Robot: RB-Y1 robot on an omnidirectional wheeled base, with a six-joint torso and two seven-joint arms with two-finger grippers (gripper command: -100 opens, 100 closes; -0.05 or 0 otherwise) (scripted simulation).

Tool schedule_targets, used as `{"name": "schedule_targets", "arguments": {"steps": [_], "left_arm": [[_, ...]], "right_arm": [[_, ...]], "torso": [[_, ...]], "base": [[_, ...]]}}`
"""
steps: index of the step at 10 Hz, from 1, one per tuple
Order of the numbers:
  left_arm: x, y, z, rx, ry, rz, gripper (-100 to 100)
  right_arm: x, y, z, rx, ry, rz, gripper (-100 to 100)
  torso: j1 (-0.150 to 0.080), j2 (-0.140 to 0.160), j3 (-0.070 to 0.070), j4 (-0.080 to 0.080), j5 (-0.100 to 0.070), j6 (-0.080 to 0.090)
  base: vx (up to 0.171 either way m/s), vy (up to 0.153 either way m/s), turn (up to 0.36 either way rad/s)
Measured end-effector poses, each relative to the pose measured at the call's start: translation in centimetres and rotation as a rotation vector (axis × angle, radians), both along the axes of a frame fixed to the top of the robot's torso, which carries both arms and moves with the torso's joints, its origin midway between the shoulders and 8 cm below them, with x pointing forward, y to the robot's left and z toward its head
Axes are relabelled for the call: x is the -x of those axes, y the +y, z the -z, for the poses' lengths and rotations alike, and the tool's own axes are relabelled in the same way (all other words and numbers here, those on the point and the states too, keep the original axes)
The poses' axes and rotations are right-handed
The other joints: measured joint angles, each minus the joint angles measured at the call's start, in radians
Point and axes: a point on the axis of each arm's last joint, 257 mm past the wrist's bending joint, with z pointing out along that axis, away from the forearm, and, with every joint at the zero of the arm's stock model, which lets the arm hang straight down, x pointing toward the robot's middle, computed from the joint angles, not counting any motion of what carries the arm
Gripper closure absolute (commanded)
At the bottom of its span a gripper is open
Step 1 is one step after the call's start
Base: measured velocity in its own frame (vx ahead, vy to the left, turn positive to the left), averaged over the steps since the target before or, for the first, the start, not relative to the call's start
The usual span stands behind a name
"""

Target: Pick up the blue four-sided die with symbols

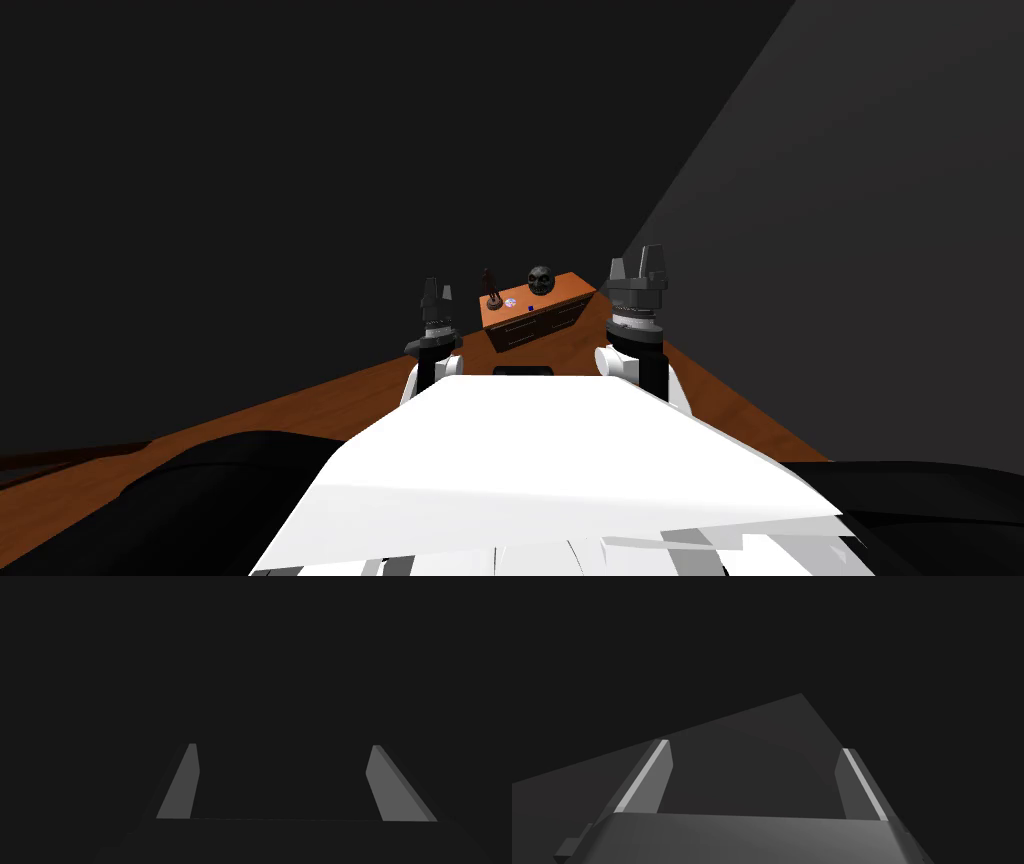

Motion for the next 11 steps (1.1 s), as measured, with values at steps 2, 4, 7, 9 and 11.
{"name": "schedule_targets", "arguments": {"steps": [2, 4, 7, 9, 11], "left_arm": [[-0.9, -0.6, 1.4, -0.041, 0.037, 0.022, -100], [-1.8, -1.1, 3.0, -0.077, 0.083, 0.038, -100], [-3.6, -2.0, 6.5, -0.125, 0.163, 0.055, -100], [-4.5, -2.2, 8.2, -0.150, 0.208, 0.060, -100], [-5.7, -2.5, 10.8, -0.174, 0.258, 0.066, -100]], "right_arm": [[0.0, 0.0, 0.0, 0.000, 0.000, 0.000, 0], [0.0, 0.0, 0.0, 0.000, 0.000, 0.000, 0], [0.0, 0.0, 0.0, 0.000, 0.000, 0.000, 0], [0.0, 0.0, 0.0, 0.000, 0.000, 0.000, 0], [0.0, 0.0, 0.0, 0.000, 0.000, 0.000, 0]], "torso": [[-0.002, -0.001, -0.001, 0.000, 0.000, 0.000], [-0.003, -0.002, -0.001, -0.001, -0.001, 0.000], [-0.004, -0.003, -0.002, -0.001, -0.001, 0.000], [-0.003, -0.002, -0.001, -0.001, -0.001, 0.000], [-0.004, -0.003, -0.002, -0.001, -0.001, 0.000]], "base": [[0.029, -0.044, -0.031], [0.034, -0.051, -0.041], [0.040, -0.062, -0.052], [0.032, -0.041, -0.024], [0.051, -0.071, -0.069]]}}
